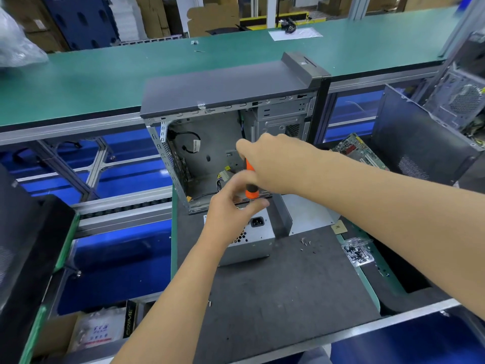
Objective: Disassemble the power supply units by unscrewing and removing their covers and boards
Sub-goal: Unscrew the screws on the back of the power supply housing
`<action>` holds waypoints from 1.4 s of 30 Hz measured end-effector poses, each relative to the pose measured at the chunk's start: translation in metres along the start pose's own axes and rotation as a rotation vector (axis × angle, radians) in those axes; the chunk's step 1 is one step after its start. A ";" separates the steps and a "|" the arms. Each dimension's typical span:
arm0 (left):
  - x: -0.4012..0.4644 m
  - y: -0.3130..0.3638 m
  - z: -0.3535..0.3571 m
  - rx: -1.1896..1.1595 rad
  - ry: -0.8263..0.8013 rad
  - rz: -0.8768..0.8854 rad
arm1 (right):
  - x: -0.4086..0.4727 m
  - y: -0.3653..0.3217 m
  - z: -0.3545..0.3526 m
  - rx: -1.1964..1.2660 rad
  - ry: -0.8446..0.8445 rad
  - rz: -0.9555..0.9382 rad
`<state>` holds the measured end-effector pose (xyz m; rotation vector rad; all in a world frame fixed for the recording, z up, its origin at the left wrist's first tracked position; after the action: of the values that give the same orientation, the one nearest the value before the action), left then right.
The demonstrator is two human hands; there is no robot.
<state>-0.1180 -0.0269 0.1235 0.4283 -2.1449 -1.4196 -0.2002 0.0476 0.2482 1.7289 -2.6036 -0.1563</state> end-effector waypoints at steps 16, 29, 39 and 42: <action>-0.023 -0.063 -0.002 0.518 -0.062 0.019 | -0.005 0.006 0.002 0.238 0.049 -0.048; -0.021 -0.058 0.002 0.575 -0.049 0.064 | -0.002 0.001 0.004 0.120 -0.024 -0.060; -0.026 -0.055 0.009 0.685 -0.019 0.196 | -0.005 0.004 0.006 0.266 0.108 -0.069; -0.026 -0.056 0.011 0.733 -0.026 0.166 | -0.006 0.009 0.003 0.288 0.121 -0.045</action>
<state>-0.1046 -0.0270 0.0620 0.4713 -2.6042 -0.5117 -0.2060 0.0566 0.2459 1.8132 -2.6037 0.3289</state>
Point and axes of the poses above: each hand's wrist, its own x-axis towards the middle knuckle, its own z-axis out of the palm, y = z × x, the point moved 4 cm from there along x, towards the middle knuckle, and after that the axes turned 1 degree about -x, right-handed, at the moved point
